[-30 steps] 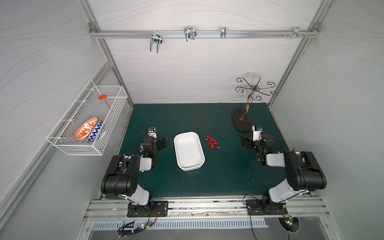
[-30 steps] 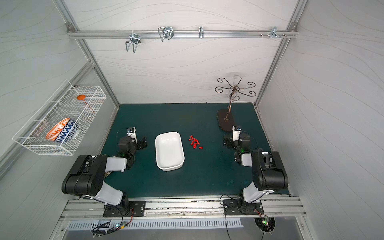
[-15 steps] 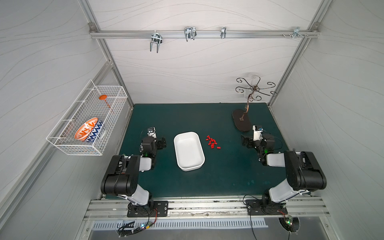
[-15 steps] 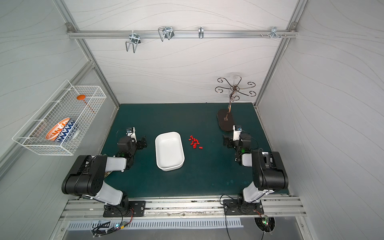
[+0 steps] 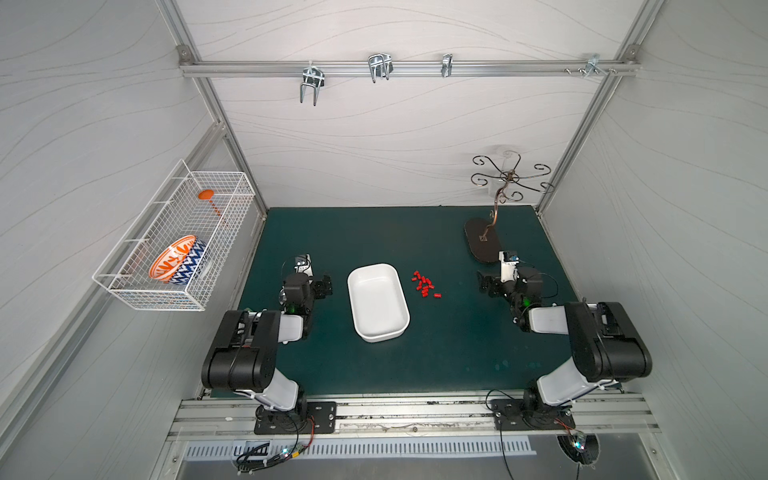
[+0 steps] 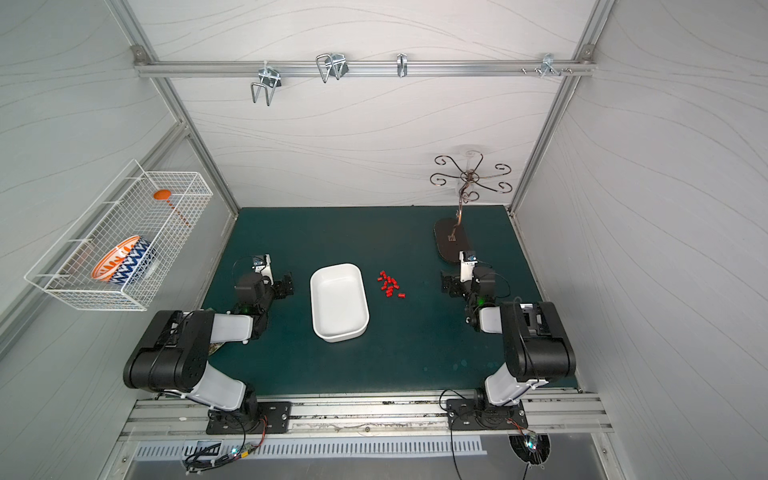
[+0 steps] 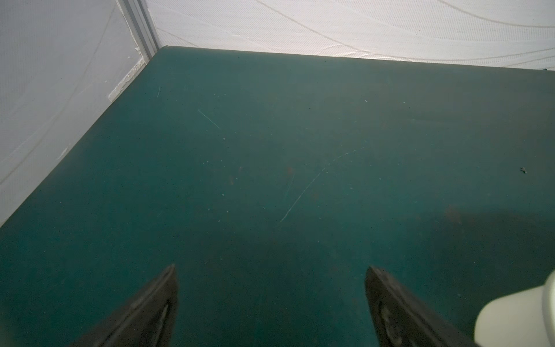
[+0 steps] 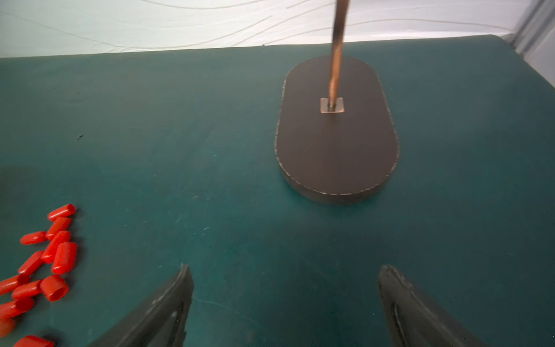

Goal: Take the screw protection sleeves out of the storage box
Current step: Reset both arms

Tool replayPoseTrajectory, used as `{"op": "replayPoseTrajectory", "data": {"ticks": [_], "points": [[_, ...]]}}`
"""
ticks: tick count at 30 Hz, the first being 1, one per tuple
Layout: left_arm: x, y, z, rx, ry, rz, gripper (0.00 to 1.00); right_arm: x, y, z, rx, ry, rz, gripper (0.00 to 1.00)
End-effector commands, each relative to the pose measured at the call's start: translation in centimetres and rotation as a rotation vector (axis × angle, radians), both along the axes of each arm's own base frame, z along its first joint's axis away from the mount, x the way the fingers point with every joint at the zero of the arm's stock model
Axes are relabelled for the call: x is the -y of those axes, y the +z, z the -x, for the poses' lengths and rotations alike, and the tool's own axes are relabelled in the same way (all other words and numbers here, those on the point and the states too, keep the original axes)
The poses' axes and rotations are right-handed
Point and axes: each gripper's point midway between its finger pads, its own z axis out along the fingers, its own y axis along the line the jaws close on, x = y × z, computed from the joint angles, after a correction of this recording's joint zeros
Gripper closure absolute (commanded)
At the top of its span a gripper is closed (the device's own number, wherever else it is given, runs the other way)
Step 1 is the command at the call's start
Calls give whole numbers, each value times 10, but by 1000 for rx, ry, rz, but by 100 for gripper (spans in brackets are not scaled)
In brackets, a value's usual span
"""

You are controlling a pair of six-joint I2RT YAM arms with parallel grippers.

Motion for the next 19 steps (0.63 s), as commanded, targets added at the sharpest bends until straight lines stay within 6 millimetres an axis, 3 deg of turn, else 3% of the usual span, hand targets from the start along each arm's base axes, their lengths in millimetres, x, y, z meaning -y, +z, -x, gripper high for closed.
{"op": "replayPoseTrajectory", "data": {"ticks": [1,19], "points": [[-1,16,-12,51,0,10,0,4,5,-5,8,-19,20,1],[3,15,-11,53,-27,10,0,4,4,-5,7,-19,20,1]]}}
